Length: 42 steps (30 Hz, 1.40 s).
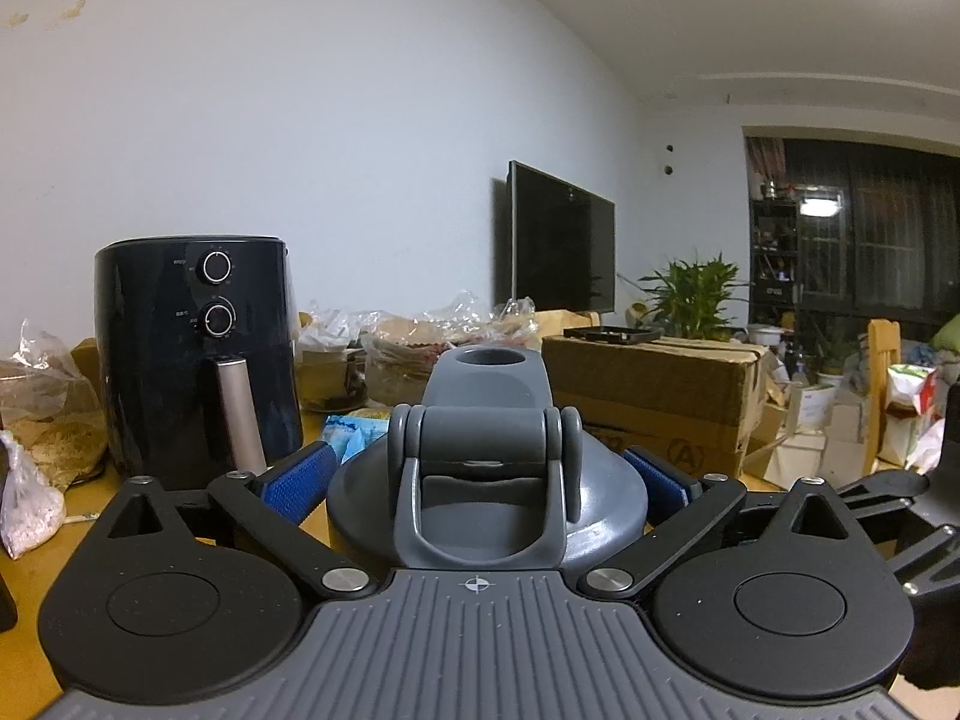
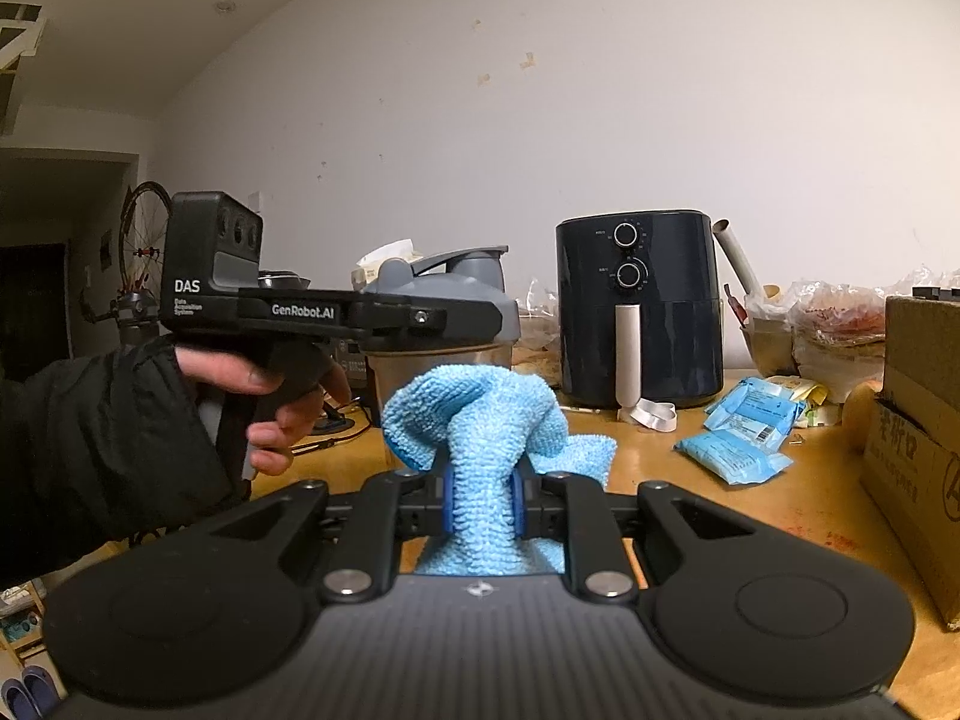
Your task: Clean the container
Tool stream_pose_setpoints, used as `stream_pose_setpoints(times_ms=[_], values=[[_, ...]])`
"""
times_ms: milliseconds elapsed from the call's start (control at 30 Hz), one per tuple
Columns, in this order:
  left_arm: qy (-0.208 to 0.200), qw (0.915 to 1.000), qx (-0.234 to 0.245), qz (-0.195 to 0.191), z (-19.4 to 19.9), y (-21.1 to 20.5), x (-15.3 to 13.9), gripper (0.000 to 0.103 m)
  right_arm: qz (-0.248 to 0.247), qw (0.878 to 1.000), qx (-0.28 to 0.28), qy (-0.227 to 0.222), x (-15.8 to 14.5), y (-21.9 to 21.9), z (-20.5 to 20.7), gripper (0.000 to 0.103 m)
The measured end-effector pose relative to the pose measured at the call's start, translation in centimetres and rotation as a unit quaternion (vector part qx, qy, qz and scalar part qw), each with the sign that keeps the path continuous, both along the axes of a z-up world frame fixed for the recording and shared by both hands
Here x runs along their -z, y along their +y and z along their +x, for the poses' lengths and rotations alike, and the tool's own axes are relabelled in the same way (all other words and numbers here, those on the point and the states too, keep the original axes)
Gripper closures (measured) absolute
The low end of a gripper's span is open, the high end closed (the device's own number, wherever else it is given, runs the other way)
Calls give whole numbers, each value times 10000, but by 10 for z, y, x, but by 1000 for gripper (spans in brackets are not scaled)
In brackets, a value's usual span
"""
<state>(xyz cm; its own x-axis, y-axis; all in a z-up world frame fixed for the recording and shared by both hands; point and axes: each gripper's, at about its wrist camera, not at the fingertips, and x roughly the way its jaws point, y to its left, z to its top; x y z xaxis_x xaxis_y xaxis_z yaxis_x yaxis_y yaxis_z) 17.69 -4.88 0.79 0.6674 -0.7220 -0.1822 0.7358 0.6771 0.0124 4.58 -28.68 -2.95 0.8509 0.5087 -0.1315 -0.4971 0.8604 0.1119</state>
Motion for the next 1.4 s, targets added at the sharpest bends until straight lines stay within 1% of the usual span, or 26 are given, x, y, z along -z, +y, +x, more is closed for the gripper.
stream_pose_setpoints(times_ms=[200, 500, 633, 767, 867, 1000, 1200, 1400], values=[[83, 9993, -295, 210, -3, -7, 2, 0, 16, 10000, 8, 19, 1, 0, 0, 88], [51, 9970, -731, 240, -15, -15, 2, 0, 0, 10000, 28, 40, 2, 0, 0, 87], [129, 9943, -1045, 169, -18, -20, 0, 0, -76, 9999, 76, 3, 3, 1, 0, 87], [125, 9880, -1527, 210, -22, -27, -2, 0, -83, 9999, 85, 5, 4, 2, -1, 87], [-30, 9826, -1830, 312, -28, -34, -2, 0, -76, 9999, 94, 12, 4, 1, -1, 87], [-261, 9769, -2083, 396, -37, -44, -3, 0, -73, 9999, 110, 21, 5, 0, -1, 87], [-501, 9664, -2495, 376, -47, -57, -4, 0, -67, 9999, 121, 31, 6, 0, -2, 87], [-517, 9566, -2855, 258, -49, -66, -4, 0, -77, 9999, 137, 25, 6, -1, -2, 87]])
